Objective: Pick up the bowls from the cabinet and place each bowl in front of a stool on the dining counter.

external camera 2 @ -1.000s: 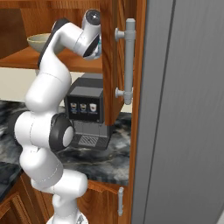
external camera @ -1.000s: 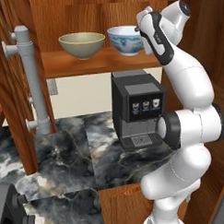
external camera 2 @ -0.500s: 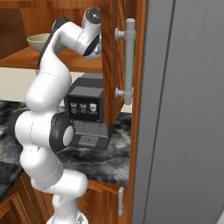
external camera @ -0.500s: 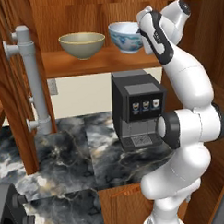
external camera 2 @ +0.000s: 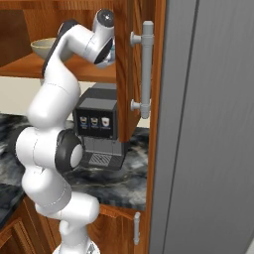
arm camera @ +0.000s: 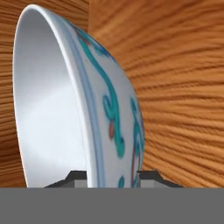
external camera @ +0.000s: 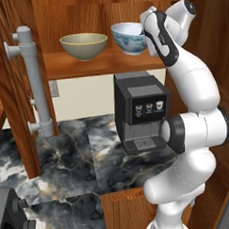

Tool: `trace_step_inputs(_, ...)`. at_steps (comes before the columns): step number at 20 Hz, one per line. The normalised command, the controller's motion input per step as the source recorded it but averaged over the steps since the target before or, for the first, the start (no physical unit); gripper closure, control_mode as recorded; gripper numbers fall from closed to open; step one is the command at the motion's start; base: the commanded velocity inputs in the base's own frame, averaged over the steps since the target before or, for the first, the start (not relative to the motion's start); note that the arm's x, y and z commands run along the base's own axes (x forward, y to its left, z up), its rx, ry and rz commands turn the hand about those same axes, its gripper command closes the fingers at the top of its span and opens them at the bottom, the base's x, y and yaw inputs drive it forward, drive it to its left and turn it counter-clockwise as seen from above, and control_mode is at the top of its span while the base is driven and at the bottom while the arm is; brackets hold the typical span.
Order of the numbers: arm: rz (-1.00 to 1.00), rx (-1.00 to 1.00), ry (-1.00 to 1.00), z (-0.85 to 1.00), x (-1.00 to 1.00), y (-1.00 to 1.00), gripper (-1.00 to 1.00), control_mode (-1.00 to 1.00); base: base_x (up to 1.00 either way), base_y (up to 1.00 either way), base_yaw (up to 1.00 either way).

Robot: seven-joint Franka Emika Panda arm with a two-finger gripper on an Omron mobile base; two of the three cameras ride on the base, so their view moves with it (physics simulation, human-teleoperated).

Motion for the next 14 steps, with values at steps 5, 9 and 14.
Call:
trace_step_inputs(5, 0.0, 0.0, -0.02, 0.0, -0.57, 0.0, 1.0, -1.0, 0.0, 0.0, 0.0)
trace_step_inputs(9, 0.0, 0.0, -0.03, 0.0, -0.79, 0.0, 1.0, -1.0, 0.0, 0.0, 0.0)
trace_step_inputs(14, -0.01, 0.0, 0.0, 0.0, -0.9, 0.0, 1.0, -1.0, 0.0, 0.0, 0.0)
